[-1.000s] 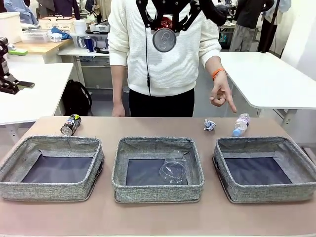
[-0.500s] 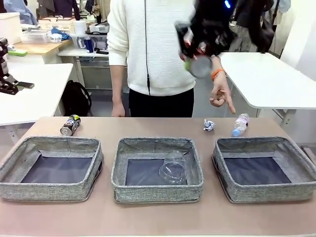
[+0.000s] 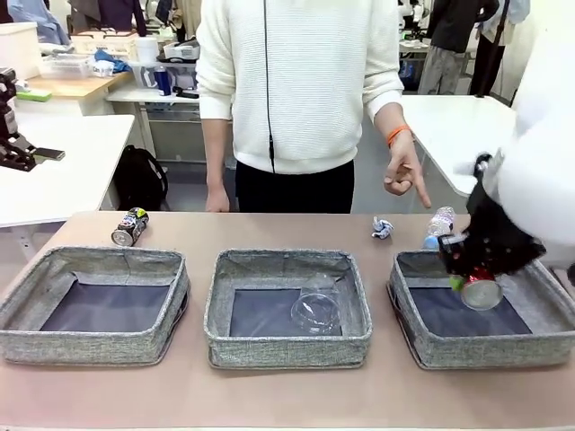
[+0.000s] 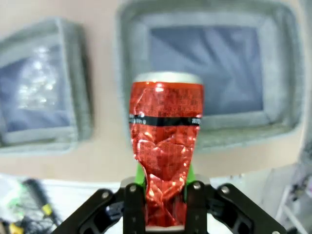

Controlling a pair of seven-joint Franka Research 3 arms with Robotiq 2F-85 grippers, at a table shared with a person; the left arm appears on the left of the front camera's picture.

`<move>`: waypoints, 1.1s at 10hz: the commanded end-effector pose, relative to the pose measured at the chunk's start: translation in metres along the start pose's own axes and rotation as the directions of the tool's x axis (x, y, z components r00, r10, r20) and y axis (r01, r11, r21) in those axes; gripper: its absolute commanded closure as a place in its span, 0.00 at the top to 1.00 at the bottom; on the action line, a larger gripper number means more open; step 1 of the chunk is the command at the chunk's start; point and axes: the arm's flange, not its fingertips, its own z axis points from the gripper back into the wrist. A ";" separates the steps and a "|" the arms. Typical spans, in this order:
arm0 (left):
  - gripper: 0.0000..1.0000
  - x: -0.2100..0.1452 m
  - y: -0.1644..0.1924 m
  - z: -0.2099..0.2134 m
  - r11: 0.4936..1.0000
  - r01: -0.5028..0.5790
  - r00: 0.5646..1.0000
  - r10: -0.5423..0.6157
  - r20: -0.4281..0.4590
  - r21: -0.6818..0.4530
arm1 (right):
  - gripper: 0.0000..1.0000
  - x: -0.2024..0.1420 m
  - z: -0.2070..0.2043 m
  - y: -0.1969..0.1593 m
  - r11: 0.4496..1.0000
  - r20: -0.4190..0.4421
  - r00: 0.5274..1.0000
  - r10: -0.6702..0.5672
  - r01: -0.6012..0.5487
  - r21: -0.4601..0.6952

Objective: Sort the waste into the appropriate baskets.
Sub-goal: Place the picked waste into the Fabric basket indicated by the person.

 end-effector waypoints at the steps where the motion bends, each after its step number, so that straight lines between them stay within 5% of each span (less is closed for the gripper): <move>1: 1.00 -0.002 -0.002 0.001 1.000 0.015 1.000 -0.015 -0.010 -0.001 | 0.31 0.003 -0.038 -0.012 0.984 -0.033 0.995 -0.094 0.087 -0.158; 3: 1.00 -0.002 -0.002 0.001 1.000 0.015 1.000 -0.015 -0.010 -0.001 | 0.31 0.009 -0.064 -0.024 0.963 0.004 0.975 -0.220 0.218 -0.161; 8: 1.00 -0.002 -0.002 0.001 1.000 0.015 1.000 -0.015 -0.010 -0.001 | 0.31 0.013 -0.071 -0.029 0.954 0.020 0.965 -0.262 0.262 -0.148; 9: 1.00 -0.002 -0.002 0.001 1.000 0.015 1.000 -0.015 -0.010 -0.001 | 0.87 0.013 -0.072 -0.029 0.955 0.026 0.964 -0.265 0.266 -0.133; 10: 1.00 -0.002 -0.002 0.001 1.000 0.015 1.000 -0.015 -0.010 -0.001 | 0.88 0.013 -0.071 -0.027 0.955 0.028 0.964 -0.264 0.265 -0.135; 11: 1.00 -0.002 -0.002 0.001 1.000 0.015 1.000 -0.015 -0.010 -0.001 | 1.00 0.014 -0.070 -0.027 0.954 0.033 0.962 -0.269 0.271 -0.129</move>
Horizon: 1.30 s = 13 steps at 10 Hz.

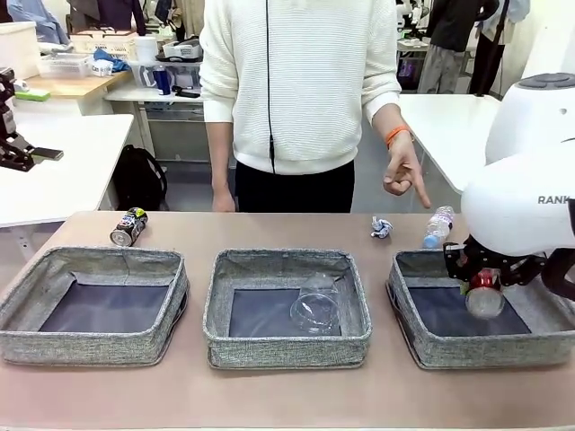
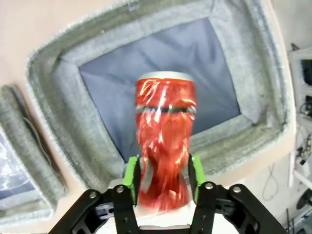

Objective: Sort the waste into the appropriate baskets.
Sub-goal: Place the picked waste into the Fabric basket indicated by the person.

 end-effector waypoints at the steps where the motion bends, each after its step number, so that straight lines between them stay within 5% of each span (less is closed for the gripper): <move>1: 1.00 -0.002 -0.001 0.001 1.000 0.015 1.000 -0.015 -0.009 -0.001 | 1.00 -0.020 -0.018 -0.008 0.999 0.034 0.999 -0.032 0.032 0.004; 4: 1.00 -0.002 -0.001 0.001 1.000 0.015 1.000 -0.015 -0.009 -0.001 | 1.00 -0.018 -0.010 -0.009 0.995 0.031 0.998 -0.063 0.060 0.084; 6: 1.00 -0.002 -0.001 0.001 1.000 0.015 1.000 -0.015 -0.009 -0.001 | 1.00 -0.015 0.012 -0.010 0.903 -0.069 0.988 -0.135 0.152 0.401; 7: 1.00 -0.002 -0.001 0.001 1.000 0.015 1.000 -0.015 -0.009 -0.001 | 1.00 -0.011 0.035 -0.014 0.750 -0.146 0.983 -0.110 0.179 0.637; 8: 1.00 -0.002 -0.001 0.001 1.000 0.015 1.000 -0.015 -0.009 -0.001 | 1.00 -0.004 0.049 -0.018 0.615 -0.342 0.939 -0.019 0.281 0.737; 10: 1.00 -0.002 -0.001 0.001 1.000 0.015 1.000 -0.015 -0.009 -0.001 | 1.00 0.001 0.059 -0.024 0.260 -0.445 0.879 0.171 0.396 0.881; 12: 1.00 -0.002 -0.001 0.001 1.000 0.015 1.000 -0.015 -0.009 -0.001 | 1.00 0.003 0.060 -0.024 0.090 -0.496 0.828 0.260 0.491 0.866; 13: 1.00 -0.002 -0.001 0.001 1.000 0.015 1.000 -0.015 -0.009 -0.001 | 1.00 0.005 0.066 -0.022 0.062 -0.510 0.809 0.291 0.516 0.854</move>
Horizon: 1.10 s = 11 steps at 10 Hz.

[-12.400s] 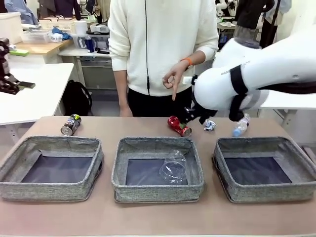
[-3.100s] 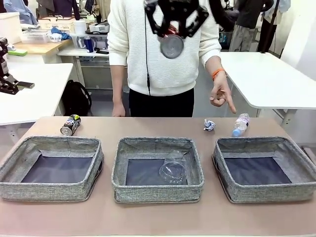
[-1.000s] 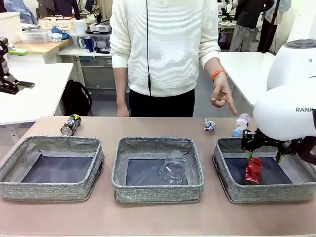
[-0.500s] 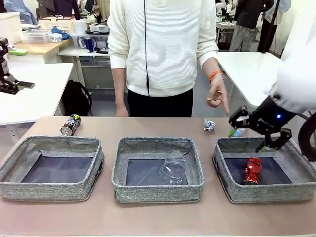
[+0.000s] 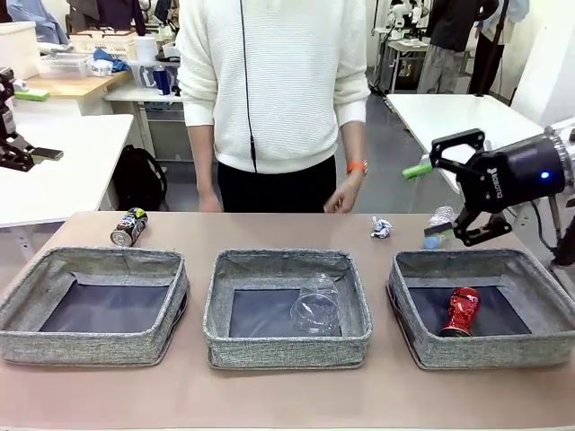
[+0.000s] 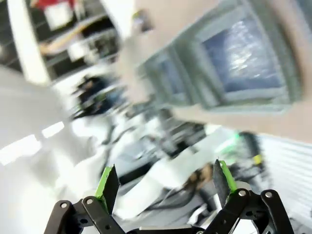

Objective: Sort the waste into the appropriate baskets.
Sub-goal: Place the picked waste into the Fabric basket indicated by the person.

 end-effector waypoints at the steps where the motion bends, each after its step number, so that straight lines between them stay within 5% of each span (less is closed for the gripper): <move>1: 1.00 -0.002 -0.001 0.001 1.000 0.014 1.000 -0.014 -0.010 -0.001 | 1.00 0.008 -0.005 -0.008 0.952 -0.212 0.977 0.012 0.053 0.300; 3: 1.00 -0.002 -0.001 0.001 1.000 0.014 1.000 -0.014 -0.010 -0.001 | 1.00 0.001 0.006 0.006 0.930 -0.192 0.973 0.124 -0.046 0.364; 4: 1.00 -0.002 -0.001 0.001 1.000 0.014 1.000 -0.014 -0.010 -0.001 | 1.00 -0.005 0.016 0.016 0.966 -0.222 0.968 0.116 -0.059 0.251; 5: 1.00 -0.002 -0.001 0.001 1.000 0.014 1.000 -0.014 -0.010 -0.001 | 1.00 -0.002 0.006 0.012 0.940 -0.176 0.981 0.076 -0.011 0.341; 11: 1.00 -0.002 -0.001 0.001 1.000 0.014 1.000 -0.014 -0.010 -0.001 | 1.00 -0.002 0.006 0.012 0.940 -0.176 0.981 0.076 -0.011 0.341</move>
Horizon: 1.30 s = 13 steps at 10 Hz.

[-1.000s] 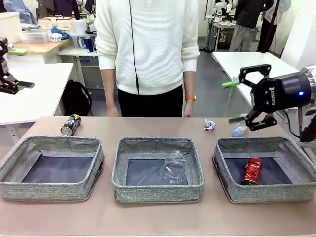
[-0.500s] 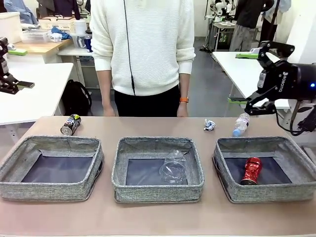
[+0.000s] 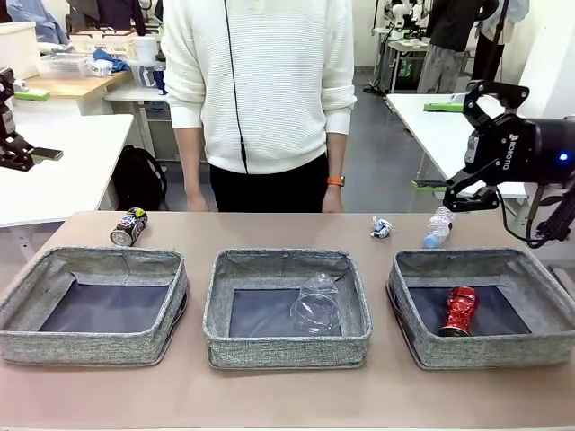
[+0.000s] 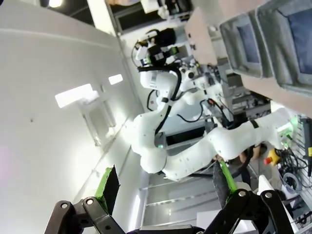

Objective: Sort the waste into the appropriate baskets.
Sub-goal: Place the picked waste into the Fabric basket indicated by the person, then pick up the waste item pointed out by the person.

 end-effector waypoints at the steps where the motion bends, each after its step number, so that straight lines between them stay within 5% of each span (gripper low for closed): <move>1: 1.00 -0.002 -0.001 0.001 1.000 0.014 1.000 -0.014 -0.009 -0.001 | 1.00 -0.001 -0.003 0.002 0.999 -0.004 1.000 -0.003 0.003 0.032; 13: 1.00 -0.002 -0.001 0.001 1.000 0.014 1.000 -0.014 -0.009 -0.001 | 1.00 -0.001 -0.003 0.002 0.999 -0.004 1.000 -0.003 0.003 0.032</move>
